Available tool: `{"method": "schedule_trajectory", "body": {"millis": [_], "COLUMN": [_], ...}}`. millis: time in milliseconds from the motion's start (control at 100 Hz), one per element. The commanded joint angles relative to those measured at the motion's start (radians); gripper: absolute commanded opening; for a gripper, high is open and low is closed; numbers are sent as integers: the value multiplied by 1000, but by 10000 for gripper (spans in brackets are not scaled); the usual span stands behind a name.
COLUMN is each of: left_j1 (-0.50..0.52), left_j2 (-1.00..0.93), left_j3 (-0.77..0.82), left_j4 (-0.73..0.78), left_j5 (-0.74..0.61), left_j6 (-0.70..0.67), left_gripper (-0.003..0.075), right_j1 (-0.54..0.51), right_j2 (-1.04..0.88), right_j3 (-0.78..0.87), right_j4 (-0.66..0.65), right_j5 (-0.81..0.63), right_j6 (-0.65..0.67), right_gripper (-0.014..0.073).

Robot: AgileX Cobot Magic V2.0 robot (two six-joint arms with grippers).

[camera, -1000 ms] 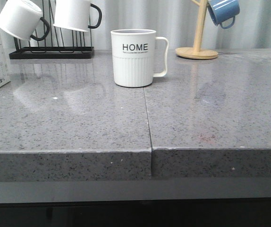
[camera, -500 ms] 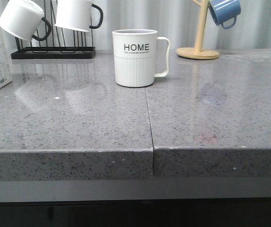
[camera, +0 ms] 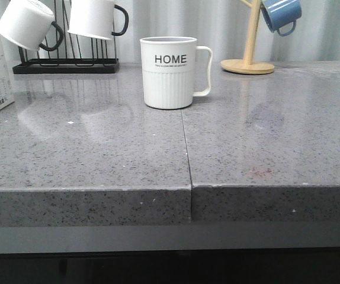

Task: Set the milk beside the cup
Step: 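Reach the left gripper to the Pascual milk carton and grasp it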

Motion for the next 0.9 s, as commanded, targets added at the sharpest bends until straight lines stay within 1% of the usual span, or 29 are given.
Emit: {"method": "schedule_trajectory", "body": {"millis": [0,10,20,30,50,60,80,100,200,250,400,540,700,890], "left_j1": [4,4,4,4,4,4,4,4,4,4,4,4,4,4], "left_j2": [-2,-2,-2,-2,-2,-2,-2,-2,20,37,108,189,255,309], "left_j3": [-37,-37,-37,-37,-37,-37,-37,-37,-37,-37,-39,-76,-115,-166], "left_j4": [-13,-13,-13,-15,-24,-32,-40,-40,-42,-42,-42,-27,-18,27], "left_j5": [-106,-106,-106,-109,-114,-114,-119,-121,-129,-153,-257,-269,-332,-333], "left_j6": [-1,-1,-1,-1,-1,-1,-1,-1,-1,-1,-1,-1,-1,1], "left_gripper": [446,492,515,560,602,640,691,723,647,628,627,627,627,627], "right_j1": [-6,-6,-6,-6,-6,-6,-6,-6,-6,-6,-6,-6,-6,-6], "right_j2": [-1,-1,-1,-1,-1,-1,-1,-1,-1,-1,-1,-1,-1,-1], "right_j3": [-26,-26,-26,-26,-26,-26,-26,-26,-26,-26,-26,-26,-26,-26], "right_j4": [-8,-8,-8,-8,-8,-8,-8,-8,-8,-8,-8,-8,-8,-8], "right_j5": [-68,-68,-68,-68,-68,-68,-68,-68,-68,-68,-68,-68,-68,-68], "right_j6": [1,1,1,1,1,1,1,1,1,1,1,1,1,1], "right_gripper": [-122,-122,-122,-122,-122,-122,-122,-122,-122,-122,-122,-122,-122,-122]}}
